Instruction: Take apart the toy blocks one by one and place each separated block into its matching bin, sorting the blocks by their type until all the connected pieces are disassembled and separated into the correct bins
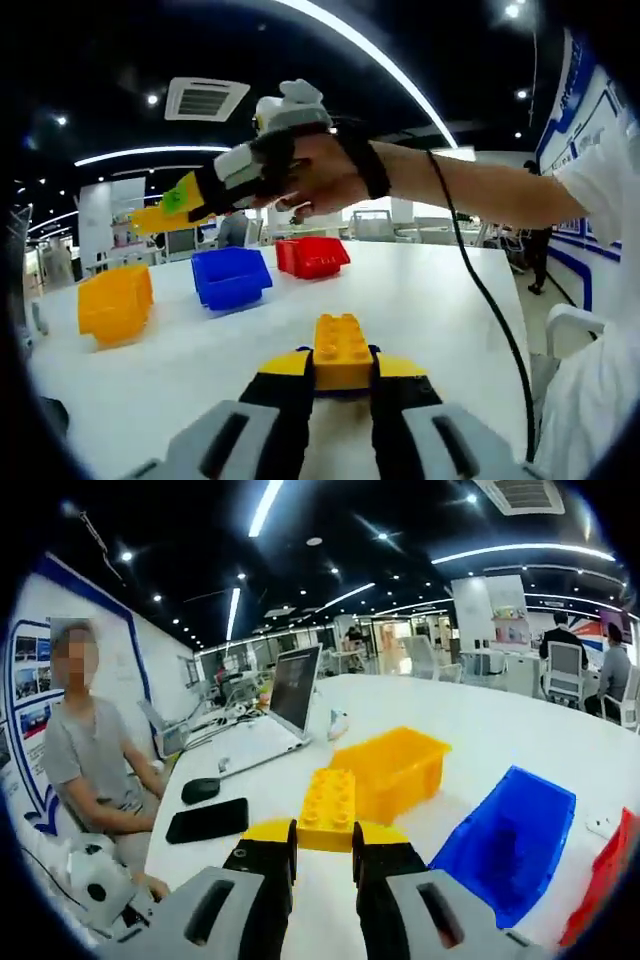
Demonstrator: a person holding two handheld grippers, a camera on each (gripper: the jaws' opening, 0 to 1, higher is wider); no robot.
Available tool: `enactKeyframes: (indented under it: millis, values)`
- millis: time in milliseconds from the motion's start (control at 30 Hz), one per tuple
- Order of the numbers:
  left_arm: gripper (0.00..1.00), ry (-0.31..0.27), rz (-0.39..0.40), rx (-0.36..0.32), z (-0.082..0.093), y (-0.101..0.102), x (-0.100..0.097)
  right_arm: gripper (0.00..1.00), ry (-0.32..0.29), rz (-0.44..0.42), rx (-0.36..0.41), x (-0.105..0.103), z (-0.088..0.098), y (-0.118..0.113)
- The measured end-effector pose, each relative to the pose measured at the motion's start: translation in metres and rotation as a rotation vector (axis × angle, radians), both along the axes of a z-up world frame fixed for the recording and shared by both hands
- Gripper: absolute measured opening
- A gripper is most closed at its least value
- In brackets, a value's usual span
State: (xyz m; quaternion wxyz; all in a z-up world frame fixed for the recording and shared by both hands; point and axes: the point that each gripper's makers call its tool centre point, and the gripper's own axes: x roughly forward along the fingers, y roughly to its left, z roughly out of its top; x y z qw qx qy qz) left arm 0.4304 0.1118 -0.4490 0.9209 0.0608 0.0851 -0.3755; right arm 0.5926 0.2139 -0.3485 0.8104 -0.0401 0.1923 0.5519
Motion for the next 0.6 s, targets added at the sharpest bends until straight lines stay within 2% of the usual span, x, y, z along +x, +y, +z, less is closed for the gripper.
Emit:
enactKeyframes:
  millis: [233, 400, 500, 533, 567, 600]
  values:
    - [0.23, -0.002, -0.004, -0.008, -0.001, -0.001, 0.002, 0.23, 0.019, -0.055, -0.054, 0.042, -0.013, 0.043]
    - [0.23, 0.0, -0.004, -0.011, -0.001, -0.001, 0.002, 0.23, 0.031, -0.115, -0.096, 0.065, -0.027, 0.06]
    - [0.23, -0.001, -0.006, -0.011, -0.001, -0.002, 0.001, 0.24, -0.006, -0.133, -0.12, 0.074, -0.03, 0.063]
    - [0.23, -0.002, -0.006, -0.01, -0.001, -0.002, 0.001, 0.24, -0.047, -0.137, -0.131, 0.078, -0.029, 0.063]
    - [0.23, -0.003, -0.004, -0.01, -0.001, -0.002, 0.001, 0.29, -0.096, -0.13, -0.134, 0.08, -0.026, 0.063]
    - [0.23, -0.004, -0.003, -0.01, -0.001, -0.002, 0.001, 0.38, -0.095, -0.114, -0.123, 0.076, -0.025, 0.064]
